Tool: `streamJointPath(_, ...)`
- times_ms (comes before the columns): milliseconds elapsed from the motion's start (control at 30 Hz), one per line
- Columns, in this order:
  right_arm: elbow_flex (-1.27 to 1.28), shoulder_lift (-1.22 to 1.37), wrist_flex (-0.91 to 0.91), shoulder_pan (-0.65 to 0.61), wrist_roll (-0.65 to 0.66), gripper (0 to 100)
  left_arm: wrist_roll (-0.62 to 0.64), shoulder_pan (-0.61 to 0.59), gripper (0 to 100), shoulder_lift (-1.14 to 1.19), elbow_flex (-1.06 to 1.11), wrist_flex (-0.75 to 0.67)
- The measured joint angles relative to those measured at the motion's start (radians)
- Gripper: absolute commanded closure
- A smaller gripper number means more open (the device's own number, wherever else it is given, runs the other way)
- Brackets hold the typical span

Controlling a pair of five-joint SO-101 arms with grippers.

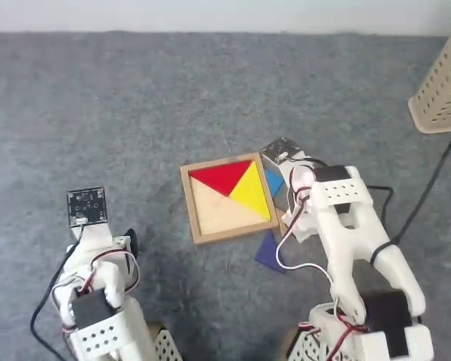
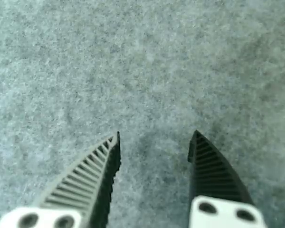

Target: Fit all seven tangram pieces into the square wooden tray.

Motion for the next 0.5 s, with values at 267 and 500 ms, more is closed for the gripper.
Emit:
streamJointPath(267, -0.002, 0.1, -0.057, 0.169, 0.158, 81.4, 0.0, 0.0, 77, 0.0, 0.0, 0.0)
streamJointPath(500, -0.021, 0.192, -0.072, 0.184, 0.258, 81.4, 0.0, 0.0, 77, 0.0, 0.0, 0.0)
